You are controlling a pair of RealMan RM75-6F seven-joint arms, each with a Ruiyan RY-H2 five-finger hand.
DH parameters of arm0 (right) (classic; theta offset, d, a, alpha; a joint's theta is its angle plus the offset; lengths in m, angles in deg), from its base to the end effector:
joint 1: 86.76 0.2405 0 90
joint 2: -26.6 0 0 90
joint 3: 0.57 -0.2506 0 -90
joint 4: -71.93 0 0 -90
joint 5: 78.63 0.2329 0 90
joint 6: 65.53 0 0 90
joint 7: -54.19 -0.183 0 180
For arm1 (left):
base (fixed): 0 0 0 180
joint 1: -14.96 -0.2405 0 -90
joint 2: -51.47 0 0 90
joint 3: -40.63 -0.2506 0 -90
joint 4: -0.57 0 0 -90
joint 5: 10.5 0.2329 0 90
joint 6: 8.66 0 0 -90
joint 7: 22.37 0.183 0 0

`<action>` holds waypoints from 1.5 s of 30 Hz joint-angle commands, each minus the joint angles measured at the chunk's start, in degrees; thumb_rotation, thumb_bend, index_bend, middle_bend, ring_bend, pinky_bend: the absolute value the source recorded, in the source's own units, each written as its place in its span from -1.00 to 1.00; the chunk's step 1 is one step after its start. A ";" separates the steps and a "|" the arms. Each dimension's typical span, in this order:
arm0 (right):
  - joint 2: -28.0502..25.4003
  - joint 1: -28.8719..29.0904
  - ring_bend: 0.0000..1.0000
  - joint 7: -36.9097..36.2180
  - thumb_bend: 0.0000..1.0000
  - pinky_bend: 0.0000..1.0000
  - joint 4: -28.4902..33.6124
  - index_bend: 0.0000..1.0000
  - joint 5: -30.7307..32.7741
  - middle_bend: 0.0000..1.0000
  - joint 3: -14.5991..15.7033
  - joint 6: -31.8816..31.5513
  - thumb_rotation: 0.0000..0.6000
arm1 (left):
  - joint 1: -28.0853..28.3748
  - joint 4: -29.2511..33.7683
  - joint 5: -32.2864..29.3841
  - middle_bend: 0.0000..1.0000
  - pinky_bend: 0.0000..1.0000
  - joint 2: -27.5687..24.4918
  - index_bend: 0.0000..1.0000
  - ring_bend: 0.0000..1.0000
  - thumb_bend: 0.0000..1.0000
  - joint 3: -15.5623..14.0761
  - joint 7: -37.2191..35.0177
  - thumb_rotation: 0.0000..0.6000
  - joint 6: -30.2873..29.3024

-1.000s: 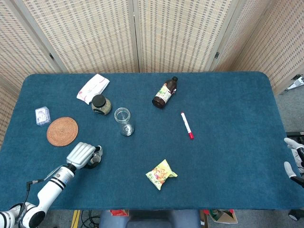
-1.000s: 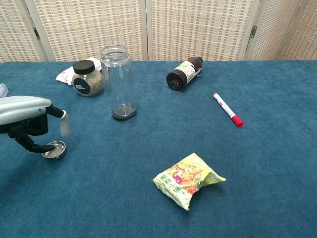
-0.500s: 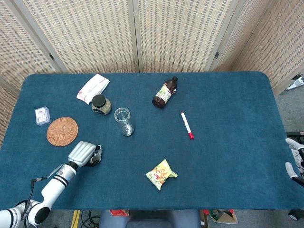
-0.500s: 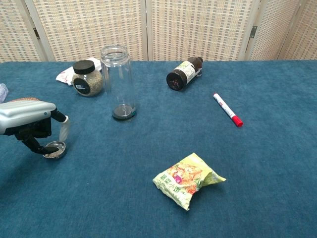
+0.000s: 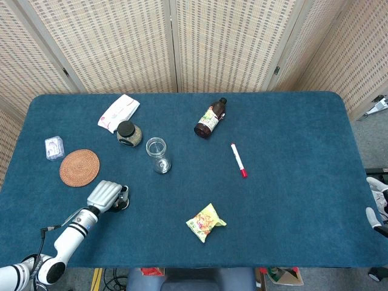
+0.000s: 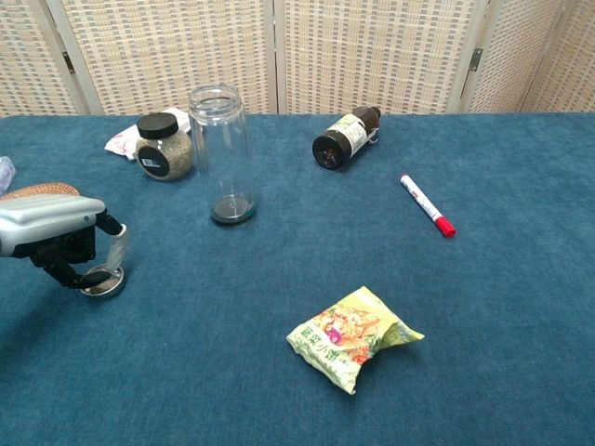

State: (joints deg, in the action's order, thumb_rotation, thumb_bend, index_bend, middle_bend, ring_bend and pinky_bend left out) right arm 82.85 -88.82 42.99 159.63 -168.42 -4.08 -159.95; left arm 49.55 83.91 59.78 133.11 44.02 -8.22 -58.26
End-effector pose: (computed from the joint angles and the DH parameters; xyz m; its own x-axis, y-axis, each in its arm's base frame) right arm -0.3380 -0.1835 0.2129 0.4198 0.1215 0.8995 -0.9067 0.0118 0.4216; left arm -0.2296 0.3421 -0.0421 0.5340 0.3966 0.7467 0.8407 -0.3426 -0.4193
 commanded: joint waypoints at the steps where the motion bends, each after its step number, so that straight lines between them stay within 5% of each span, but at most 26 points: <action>1: -0.02 0.01 -0.75 -0.04 -0.27 -0.57 -0.02 -0.52 0.04 -0.33 -0.01 0.07 1.00 | 0.00 0.01 -0.07 1.00 1.00 0.04 0.17 0.96 -0.18 -0.12 -0.06 1.00 -0.08; 25: -0.16 -0.26 -0.75 0.30 -0.27 -0.57 0.41 -0.52 -0.17 -0.33 -0.02 -0.32 1.00 | -0.33 1.74 1.55 1.00 1.00 -1.73 0.29 0.98 -0.01 -0.28 -2.97 1.00 -2.34; 45: -0.42 -0.13 -0.75 1.19 -0.27 -0.57 1.42 -0.52 -0.85 -0.33 -0.02 -0.53 1.00 | 5.15 14.70 0.92 1.00 1.00 -16.25 0.29 0.98 -0.01 8.76 -3.73 1.00 -3.42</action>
State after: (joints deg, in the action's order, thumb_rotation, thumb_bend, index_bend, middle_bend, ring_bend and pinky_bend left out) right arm 82.44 -88.95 44.19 161.05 -169.26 -4.10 -160.48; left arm 54.09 98.16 61.11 117.40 52.11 -12.20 -61.77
